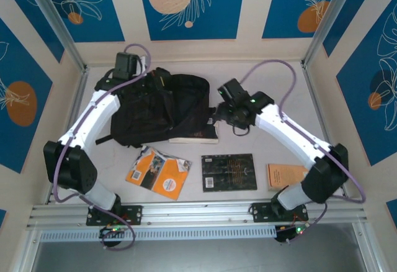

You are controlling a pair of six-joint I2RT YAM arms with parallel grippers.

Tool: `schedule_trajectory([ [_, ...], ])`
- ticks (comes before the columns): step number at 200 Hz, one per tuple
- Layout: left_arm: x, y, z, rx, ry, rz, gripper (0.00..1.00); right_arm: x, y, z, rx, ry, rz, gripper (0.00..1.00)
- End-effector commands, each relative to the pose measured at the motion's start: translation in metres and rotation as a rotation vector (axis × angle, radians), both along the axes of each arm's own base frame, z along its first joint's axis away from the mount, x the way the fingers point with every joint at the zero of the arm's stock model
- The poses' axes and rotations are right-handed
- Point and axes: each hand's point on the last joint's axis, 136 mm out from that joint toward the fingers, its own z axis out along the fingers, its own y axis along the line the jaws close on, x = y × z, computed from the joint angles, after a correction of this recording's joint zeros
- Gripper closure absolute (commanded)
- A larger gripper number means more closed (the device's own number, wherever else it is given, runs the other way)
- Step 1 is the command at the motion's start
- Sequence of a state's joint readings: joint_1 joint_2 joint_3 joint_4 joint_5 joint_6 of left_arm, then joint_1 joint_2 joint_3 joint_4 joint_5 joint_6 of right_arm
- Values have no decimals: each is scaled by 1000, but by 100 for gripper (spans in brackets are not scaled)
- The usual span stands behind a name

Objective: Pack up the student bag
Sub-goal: Close the student bag at the center of the table.

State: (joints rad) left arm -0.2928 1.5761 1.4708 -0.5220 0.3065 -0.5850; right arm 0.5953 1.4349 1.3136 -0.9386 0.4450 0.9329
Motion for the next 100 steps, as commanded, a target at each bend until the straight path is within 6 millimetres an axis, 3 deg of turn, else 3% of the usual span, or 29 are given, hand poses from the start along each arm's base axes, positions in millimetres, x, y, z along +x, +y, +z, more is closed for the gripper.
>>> schedule_trajectory([
  [1,-12,-19,-17,7,27,-66,100,-48,-90,-21,-128,124,-335,30],
  [18,-17,-24,-22,8,41,-78,92,-76,-126,-55,-54,243,-515,30],
  [34,-18,-26,-20,11,38,-83,91,-90,-137,-84,82,283,-602,32],
  [55,-19,-23,-21,35,38,-73,91,-98,-138,-107,184,290,-631,34],
  [65,-19,-21,-21,48,37,-68,90,-92,-131,-111,217,278,-570,34],
  [100,-24,-27,-18,60,46,-94,70,-78,-100,-122,239,308,-311,34],
])
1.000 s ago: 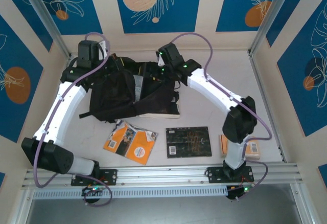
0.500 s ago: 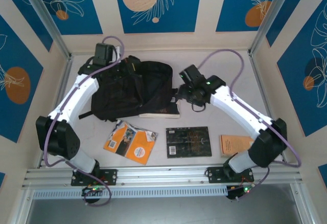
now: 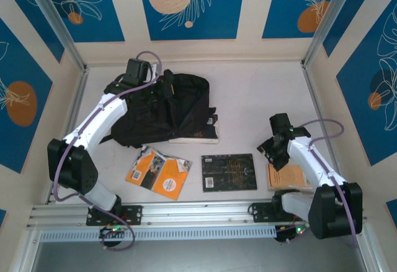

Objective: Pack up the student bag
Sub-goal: Close the student bag at the center of the table, then pick up the book from the bottom-center of the table.

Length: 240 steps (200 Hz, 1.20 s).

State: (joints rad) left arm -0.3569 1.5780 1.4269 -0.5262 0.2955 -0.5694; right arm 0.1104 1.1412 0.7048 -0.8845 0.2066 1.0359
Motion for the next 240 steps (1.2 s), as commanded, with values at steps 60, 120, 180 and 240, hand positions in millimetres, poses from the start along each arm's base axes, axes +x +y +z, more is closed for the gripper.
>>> schedule_trajectory([
  [60,-39,3,12,46,20,-48,25,12,58,-15,43,29,372,29],
  [120,-88,30,34,198,-66,-82,5,2,56,-17,-8,48,398,25],
  [180,-163,36,-49,241,94,-107,8,-6,145,25,52,-175,747,29],
  [240,-179,121,-121,298,260,268,3,-38,285,30,390,-221,980,35],
])
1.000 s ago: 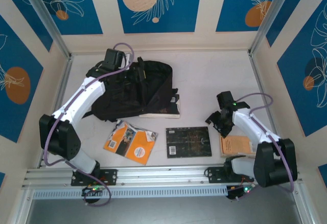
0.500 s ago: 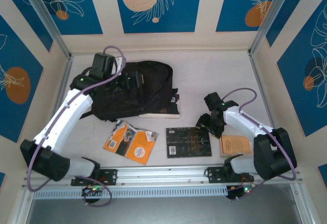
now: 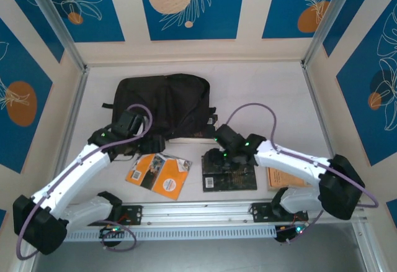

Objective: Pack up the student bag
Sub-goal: Pick up the book from the bottom-center of the table.

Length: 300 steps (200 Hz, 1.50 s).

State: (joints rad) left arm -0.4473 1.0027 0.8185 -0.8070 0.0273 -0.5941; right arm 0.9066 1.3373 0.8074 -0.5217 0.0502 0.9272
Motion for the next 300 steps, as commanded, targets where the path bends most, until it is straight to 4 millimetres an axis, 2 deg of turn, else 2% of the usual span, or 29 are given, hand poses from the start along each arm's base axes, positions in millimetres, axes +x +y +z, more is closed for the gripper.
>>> schedule_trajectory([
  [1,0,31,-19,9,22,182,3,-1,56,14,127,32,59,35],
  [18,3,37,-31,1,38,250,3,1,73,9,92,71,57,35],
  [40,4,48,-50,27,51,342,3,4,84,-4,72,156,-35,35],
  [68,2,62,-67,61,61,415,3,-1,89,-24,68,259,-155,35],
  [97,3,72,-69,105,36,434,3,-10,88,-39,11,300,-202,35],
  [122,-1,69,-82,76,55,441,4,-13,94,-46,24,322,-202,35],
  [148,-5,57,-98,27,116,416,4,-10,100,-56,38,342,-189,35],
  [177,-7,45,-102,-22,145,375,6,-4,125,-53,170,357,-90,36],
  [206,-13,37,-102,-74,158,349,9,13,126,-45,200,304,-59,38],
  [252,-26,24,-103,-155,194,317,12,52,118,-15,296,228,-55,40],
  [267,-30,21,-102,-184,198,317,13,64,109,-7,296,189,-78,40],
  [280,-33,18,-101,-212,200,318,14,69,103,-4,311,174,-91,40],
  [300,-37,15,-100,-237,202,314,14,66,98,-9,336,195,-91,40],
])
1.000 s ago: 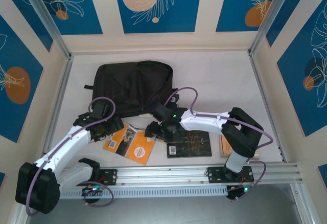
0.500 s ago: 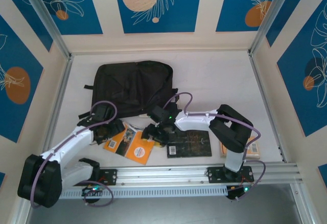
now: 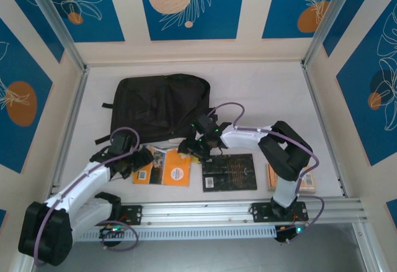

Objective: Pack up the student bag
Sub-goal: Pick up the book from the bottom-center of the table.

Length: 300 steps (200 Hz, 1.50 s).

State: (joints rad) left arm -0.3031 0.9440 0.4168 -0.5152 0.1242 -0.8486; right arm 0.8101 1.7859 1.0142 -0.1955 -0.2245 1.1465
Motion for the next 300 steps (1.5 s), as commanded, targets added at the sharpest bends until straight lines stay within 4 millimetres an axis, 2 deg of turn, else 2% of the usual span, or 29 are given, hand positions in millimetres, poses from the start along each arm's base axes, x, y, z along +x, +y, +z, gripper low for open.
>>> schedule_trajectory([
  [1,-14,-12,-1,-87,41,-10,14,2,8,22,109,-67,41,40],
  [37,-16,-11,-3,-83,41,-16,14,-12,13,11,188,-22,73,42],
  [66,-16,-10,-2,-72,39,-22,14,-20,21,20,246,-46,137,47],
  [81,-15,-9,-1,-65,36,-23,14,-22,20,23,242,-68,161,54],
  [110,-15,-9,1,-68,31,-26,15,-22,20,33,261,-107,180,75],
  [141,-16,-11,2,-75,33,-34,15,-27,30,49,328,-126,230,79],
  [158,-16,-10,6,-71,30,-41,15,-26,25,48,288,-140,229,83],
  [177,-12,-9,18,-58,6,-56,14,-19,11,47,230,-161,186,89],
  [203,-5,-6,48,-28,-63,-74,9,-13,-5,60,210,-137,116,98],
  [251,7,-13,108,33,-192,-197,7,-1,-33,89,157,-93,7,100],
  [273,10,-11,124,95,-235,-255,7,1,-49,94,147,-67,-39,100],
  [287,10,-20,129,102,-262,-319,6,1,-57,97,167,-41,-79,100],
  [300,6,-40,133,108,-305,-445,6,1,-64,100,184,-31,-109,98],
])
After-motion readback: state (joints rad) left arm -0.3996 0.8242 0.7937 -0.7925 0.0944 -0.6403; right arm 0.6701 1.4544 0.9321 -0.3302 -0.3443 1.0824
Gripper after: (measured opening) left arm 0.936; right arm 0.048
